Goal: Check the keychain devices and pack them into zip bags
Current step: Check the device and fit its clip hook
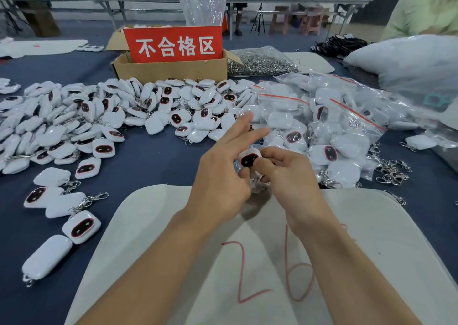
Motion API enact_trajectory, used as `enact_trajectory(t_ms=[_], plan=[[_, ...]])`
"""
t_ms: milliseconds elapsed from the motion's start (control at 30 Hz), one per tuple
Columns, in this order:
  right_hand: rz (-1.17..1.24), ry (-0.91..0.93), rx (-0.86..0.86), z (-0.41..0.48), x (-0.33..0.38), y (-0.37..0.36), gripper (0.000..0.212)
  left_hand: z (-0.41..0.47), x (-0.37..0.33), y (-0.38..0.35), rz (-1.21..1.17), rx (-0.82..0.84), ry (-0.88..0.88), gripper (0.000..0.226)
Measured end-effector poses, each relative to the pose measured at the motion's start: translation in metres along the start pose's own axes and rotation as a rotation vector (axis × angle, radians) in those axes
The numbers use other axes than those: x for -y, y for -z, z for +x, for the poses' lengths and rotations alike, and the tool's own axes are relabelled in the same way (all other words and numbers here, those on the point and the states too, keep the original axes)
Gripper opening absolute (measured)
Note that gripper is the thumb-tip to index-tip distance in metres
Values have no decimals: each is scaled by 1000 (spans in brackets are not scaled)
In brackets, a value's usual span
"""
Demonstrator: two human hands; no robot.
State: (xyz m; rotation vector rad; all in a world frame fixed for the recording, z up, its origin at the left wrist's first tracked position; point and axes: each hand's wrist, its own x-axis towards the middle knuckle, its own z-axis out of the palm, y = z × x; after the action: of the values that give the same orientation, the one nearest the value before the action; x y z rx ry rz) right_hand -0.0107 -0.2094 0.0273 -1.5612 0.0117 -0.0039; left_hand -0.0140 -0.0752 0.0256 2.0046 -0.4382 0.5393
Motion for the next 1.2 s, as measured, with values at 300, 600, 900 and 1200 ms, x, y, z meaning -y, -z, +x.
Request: enact_trajectory(t_ms=[300, 600, 900, 1200], plan=[[118, -69, -100, 1, 4, 1, 12, 4, -1, 4, -92, -69, 371, 21], [2, -24, -107, -3, 5, 0, 18, 5, 2, 6, -149, -69, 375, 14], [-13, 2, -11, -8, 8, 0, 27, 8, 0, 5, -254, -127, 480, 9], [-64, 32, 3, -10, 8, -2, 22, 10, 1, 8, -235, -149, 518, 11]])
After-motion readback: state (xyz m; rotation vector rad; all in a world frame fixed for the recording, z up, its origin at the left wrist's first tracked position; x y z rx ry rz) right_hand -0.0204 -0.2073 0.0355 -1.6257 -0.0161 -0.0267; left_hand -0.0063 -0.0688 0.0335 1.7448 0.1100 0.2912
